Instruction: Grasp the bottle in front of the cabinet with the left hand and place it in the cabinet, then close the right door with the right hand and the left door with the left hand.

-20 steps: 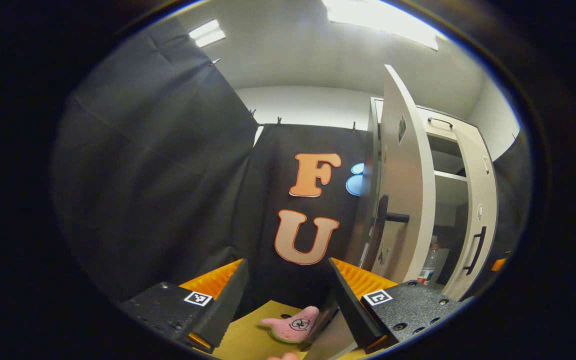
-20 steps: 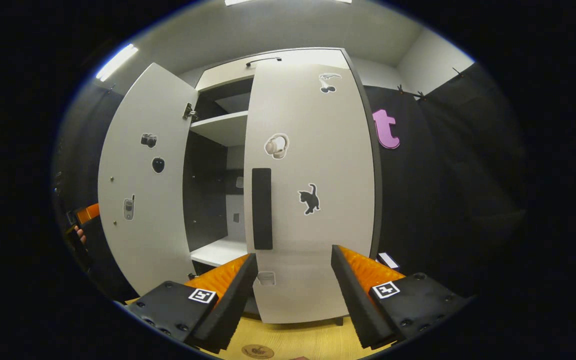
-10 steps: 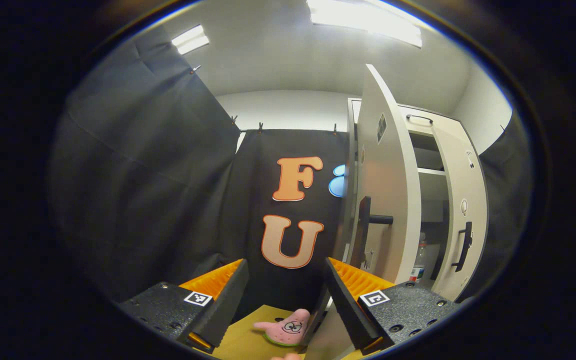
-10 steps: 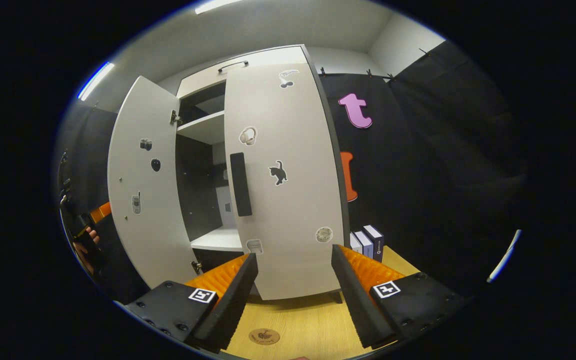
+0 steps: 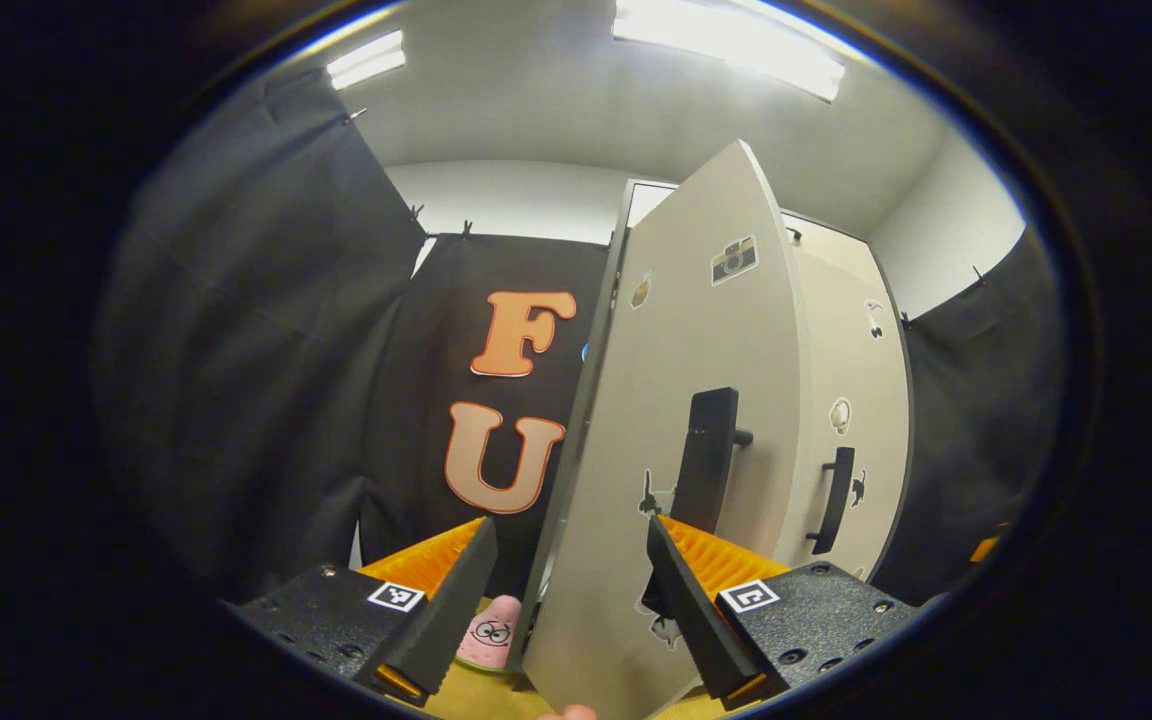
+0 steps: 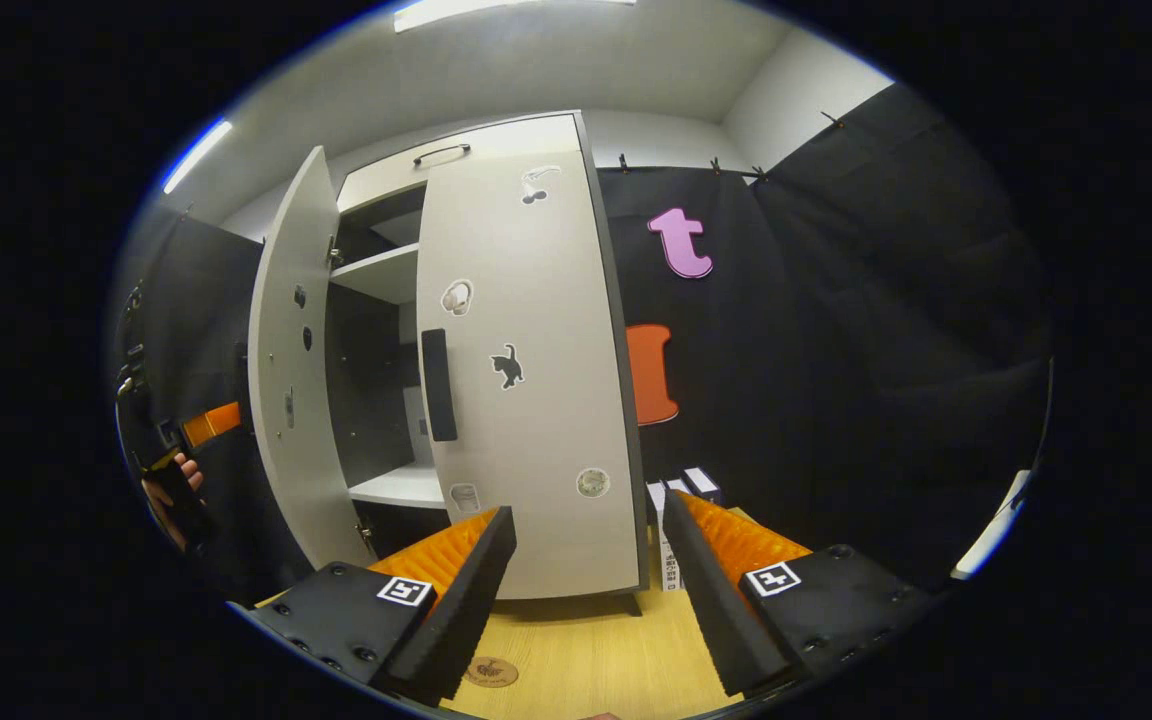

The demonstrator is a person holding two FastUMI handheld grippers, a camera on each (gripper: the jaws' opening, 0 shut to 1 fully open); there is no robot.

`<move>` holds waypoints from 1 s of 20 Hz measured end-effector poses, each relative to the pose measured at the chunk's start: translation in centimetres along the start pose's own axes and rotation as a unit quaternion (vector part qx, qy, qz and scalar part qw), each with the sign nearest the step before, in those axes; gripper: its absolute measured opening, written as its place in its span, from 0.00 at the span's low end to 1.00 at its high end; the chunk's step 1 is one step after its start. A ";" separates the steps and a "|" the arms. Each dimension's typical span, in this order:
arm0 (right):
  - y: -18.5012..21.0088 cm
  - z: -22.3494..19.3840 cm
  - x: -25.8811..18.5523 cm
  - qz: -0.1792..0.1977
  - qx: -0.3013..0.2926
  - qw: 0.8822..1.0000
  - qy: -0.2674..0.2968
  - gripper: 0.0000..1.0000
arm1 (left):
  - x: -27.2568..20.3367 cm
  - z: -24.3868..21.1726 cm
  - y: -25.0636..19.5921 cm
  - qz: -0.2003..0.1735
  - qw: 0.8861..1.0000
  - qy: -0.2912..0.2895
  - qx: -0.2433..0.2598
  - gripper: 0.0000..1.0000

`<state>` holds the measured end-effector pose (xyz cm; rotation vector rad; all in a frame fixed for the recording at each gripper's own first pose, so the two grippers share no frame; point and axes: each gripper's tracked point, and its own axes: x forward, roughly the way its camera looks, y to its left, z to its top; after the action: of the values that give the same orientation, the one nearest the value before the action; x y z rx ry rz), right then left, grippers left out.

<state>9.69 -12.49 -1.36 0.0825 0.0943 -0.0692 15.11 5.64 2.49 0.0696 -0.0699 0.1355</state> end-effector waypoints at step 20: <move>-4.0 -0.4 -2.1 -0.058 -0.004 0.998 0.004 0.98 | 6.3 -5.7 -10.4 -0.086 0.995 0.040 0.009 0.94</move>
<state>7.24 -16.25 -1.83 0.0692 0.1066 -0.1835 23.17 -3.37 -3.43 0.0876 0.0179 -0.0341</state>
